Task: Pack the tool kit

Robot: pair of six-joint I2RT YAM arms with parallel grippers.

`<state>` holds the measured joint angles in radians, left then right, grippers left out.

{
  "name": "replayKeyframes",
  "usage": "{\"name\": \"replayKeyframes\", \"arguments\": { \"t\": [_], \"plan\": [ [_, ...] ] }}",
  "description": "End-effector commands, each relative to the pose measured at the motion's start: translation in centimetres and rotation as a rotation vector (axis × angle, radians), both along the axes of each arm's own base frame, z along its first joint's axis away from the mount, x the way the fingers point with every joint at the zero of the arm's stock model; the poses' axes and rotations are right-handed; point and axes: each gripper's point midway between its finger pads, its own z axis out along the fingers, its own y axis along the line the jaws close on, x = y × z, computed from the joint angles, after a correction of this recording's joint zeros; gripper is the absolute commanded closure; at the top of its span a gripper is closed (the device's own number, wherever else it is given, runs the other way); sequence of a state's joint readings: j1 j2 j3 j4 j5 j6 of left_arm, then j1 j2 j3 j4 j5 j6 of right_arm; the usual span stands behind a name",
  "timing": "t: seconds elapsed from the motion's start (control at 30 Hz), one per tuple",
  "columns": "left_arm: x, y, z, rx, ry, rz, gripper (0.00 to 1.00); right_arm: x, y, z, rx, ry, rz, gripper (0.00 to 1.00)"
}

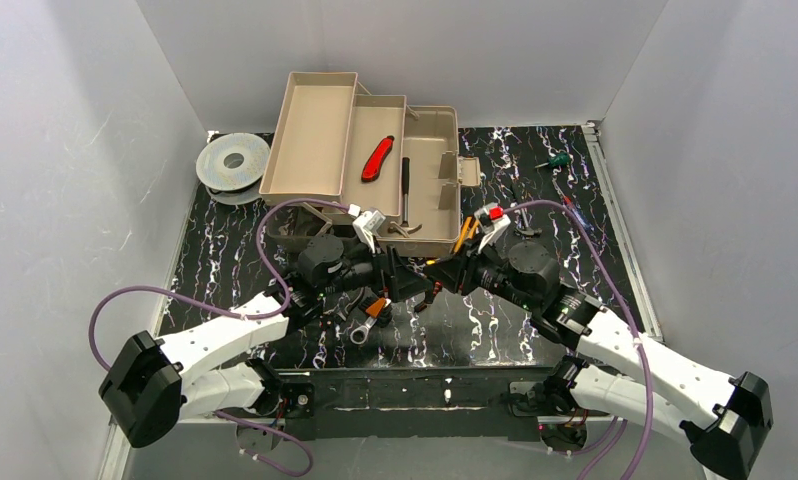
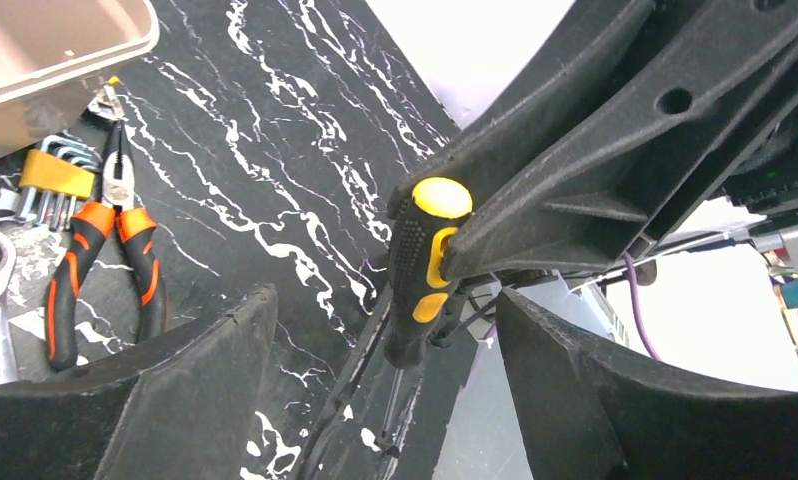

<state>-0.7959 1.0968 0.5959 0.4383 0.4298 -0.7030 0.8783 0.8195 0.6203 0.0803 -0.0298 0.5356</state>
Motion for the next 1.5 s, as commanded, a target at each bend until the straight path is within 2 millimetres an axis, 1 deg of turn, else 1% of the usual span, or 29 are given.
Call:
{"name": "replayKeyframes", "arguments": {
  "t": [0.0, 0.13, 0.17, 0.23, 0.33, 0.37, 0.4, 0.43, 0.47, 0.5, 0.53, 0.57, 0.6, 0.67, 0.73, 0.8, 0.87, 0.97, 1.03, 1.13, 1.27, 1.37, 1.47],
  "plan": [
    [-0.8, -0.8, 1.3, -0.054, -0.027, -0.053, 0.25, 0.8, 1.0, 5.7, 0.150, -0.054, -0.021, 0.99],
    [-0.9, -1.0, 1.1, -0.057, -0.024, -0.055, 0.41, 0.7, 1.6, 6.3, 0.177, -0.049, -0.002, 0.99],
    [-0.9, -1.0, 1.1, -0.056, -0.025, -0.053, 0.47, 0.7, 1.7, 6.3, 0.180, -0.050, 0.005, 0.99],
    [-0.8, -0.9, 1.1, -0.054, -0.032, -0.042, 0.62, 0.5, 2.0, 6.4, 0.183, -0.048, 0.022, 0.99],
    [-0.4, -0.6, 1.1, -0.041, -0.048, -0.018, 0.93, 0.9, 2.0, 5.7, 0.172, -0.024, -0.001, 0.99],
    [-0.3, -0.5, 1.0, -0.028, -0.050, -0.009, 0.99, 1.2, 1.8, 5.5, 0.169, -0.012, -0.021, 0.95],
    [-0.1, -0.3, 1.0, -0.015, -0.054, 0.001, 1.00, 1.6, 1.5, 5.3, 0.167, -0.004, -0.056, 0.82],
    [0.0, 0.0, 0.7, 0.014, -0.054, 0.015, 1.00, 2.1, 1.1, 5.1, 0.165, 0.008, -0.096, 0.60],
    [0.3, 0.6, 0.5, 0.053, -0.062, 0.042, 1.00, 2.6, 0.5, 4.8, 0.158, 0.026, -0.147, 0.42],
    [0.7, 1.3, 0.3, 0.098, -0.074, 0.076, 1.00, 3.1, -0.3, 4.2, 0.144, 0.044, -0.203, 0.31],
    [1.1, 2.4, 0.0, 0.156, -0.086, 0.120, 1.00, 3.6, -1.2, 3.8, 0.130, 0.055, -0.261, 0.26],
    [1.8, 3.7, 0.2, 0.213, -0.110, 0.178, 1.00, 4.0, -2.2, 3.6, 0.116, 0.058, -0.314, 0.23],
    [2.5, 5.1, 0.8, 0.266, -0.134, 0.238, 1.00, 4.5, -3.3, 3.6, 0.108, 0.050, -0.375, 0.22],
    [4.3, 8.7, 1.1, 0.415, -0.175, 0.389, 1.00, 4.9, -5.4, 2.8, 0.069, 0.055, -0.472, 0.20],
    [6.2, 11.7, 3.2, 0.510, -0.218, 0.518, 1.00, 5.1, -7.1, 2.6, 0.051, 0.045, -0.543, 0.20],
    [8.1, 14.0, 4.7, 0.591, -0.246, 0.606, 1.00, 5.0, -7.9, 2.4, 0.024, 0.032, -0.558, 0.20],
    [10.1, 15.6, 6.4, 0.632, -0.261, 0.676, 1.00, 4.8, -8.3, 2.2, -0.012, 0.028, -0.554, 0.21],
    [13.4, 17.4, 8.7, 0.667, -0.263, 0.741, 1.00, 4.4, -8.6, 2.0, -0.062, 0.020, -0.537, 0.21],
    [15.7, 18.3, 10.0, 0.733, -0.276, 0.751, 1.00, 4.2, -8.7, 2.0, -0.086, 0.010, -0.521, 0.22],
    [19.4, 19.6, 10.9, 0.868, -0.291, 0.773, 1.00, 3.7, -8.5, 1.7, -0.124, -0.009, -0.473, 0.25],
    [24.1, 20.3, 10.4, 0.954, -0.281, 0.765, 1.00, 3.1, -8.4, 0.9, -0.179, -0.007, -0.428, 0.28],
    [26.3, 20.7, 9.8, 0.962, -0.266, 0.771, 1.00, 2.8, -8.9, -0.2, -0.208, 0.014, -0.431, 0.29],
    [27.8, 21.0, 9.0, 0.965, -0.282, 0.768, 1.00, 2.5, -9.6, -1.4, -0.225, 0.041, -0.452, 0.30]
  ]
}}
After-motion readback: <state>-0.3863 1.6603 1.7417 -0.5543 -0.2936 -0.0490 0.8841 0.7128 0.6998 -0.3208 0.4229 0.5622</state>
